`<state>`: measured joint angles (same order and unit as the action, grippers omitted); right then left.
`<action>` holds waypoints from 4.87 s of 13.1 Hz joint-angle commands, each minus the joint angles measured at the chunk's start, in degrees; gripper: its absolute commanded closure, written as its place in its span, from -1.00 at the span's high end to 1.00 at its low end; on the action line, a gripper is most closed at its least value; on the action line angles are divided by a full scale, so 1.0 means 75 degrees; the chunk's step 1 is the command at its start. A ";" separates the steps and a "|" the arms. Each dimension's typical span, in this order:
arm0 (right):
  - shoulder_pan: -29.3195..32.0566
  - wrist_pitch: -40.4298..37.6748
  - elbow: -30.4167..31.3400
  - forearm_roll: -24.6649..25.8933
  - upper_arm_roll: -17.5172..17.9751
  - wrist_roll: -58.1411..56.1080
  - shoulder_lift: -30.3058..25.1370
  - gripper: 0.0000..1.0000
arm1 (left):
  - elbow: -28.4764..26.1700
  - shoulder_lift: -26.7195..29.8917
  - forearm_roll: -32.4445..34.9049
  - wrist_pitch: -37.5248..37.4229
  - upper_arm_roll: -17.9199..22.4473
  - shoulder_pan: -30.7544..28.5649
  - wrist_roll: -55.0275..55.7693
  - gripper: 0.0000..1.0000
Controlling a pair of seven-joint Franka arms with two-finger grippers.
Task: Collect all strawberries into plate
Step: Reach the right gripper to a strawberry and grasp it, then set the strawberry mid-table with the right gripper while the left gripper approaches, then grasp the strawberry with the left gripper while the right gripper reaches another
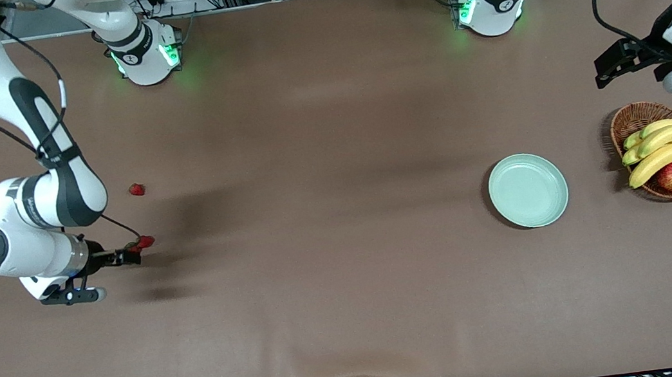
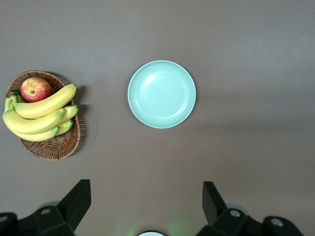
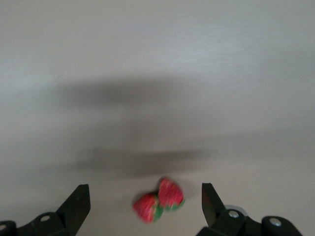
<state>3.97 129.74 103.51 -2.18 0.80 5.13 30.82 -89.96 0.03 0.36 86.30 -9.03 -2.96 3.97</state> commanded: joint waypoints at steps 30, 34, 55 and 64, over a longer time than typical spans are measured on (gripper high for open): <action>-0.1229 -0.0893 -0.1931 -0.1298 0.0491 0.2258 0.0672 -0.89 | -0.0251 -0.0156 -0.0094 0.0376 -0.0226 -0.0132 -0.0061 1.00; -0.3138 -0.0602 -0.2012 -0.3619 0.0480 0.2316 0.0730 -0.90 | -0.0263 -0.0320 -0.0188 0.0551 -0.0238 -0.0039 0.0068 1.00; -0.4729 0.1746 -0.2332 -0.5734 0.0280 0.2164 0.1929 1.00 | -0.1236 -0.3589 -0.0106 0.5532 -0.0496 0.2714 0.2879 1.00; -0.0498 -0.2168 -0.1544 -0.2806 0.0280 -0.0423 0.0884 1.00 | -0.0122 -0.5429 0.0948 0.6282 -0.0402 0.3688 0.8006 1.00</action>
<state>-4.23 115.37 89.49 -27.27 1.40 6.05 39.61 -92.87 -38.83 5.42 133.24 -12.66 23.83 55.42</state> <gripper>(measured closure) 0.000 0.000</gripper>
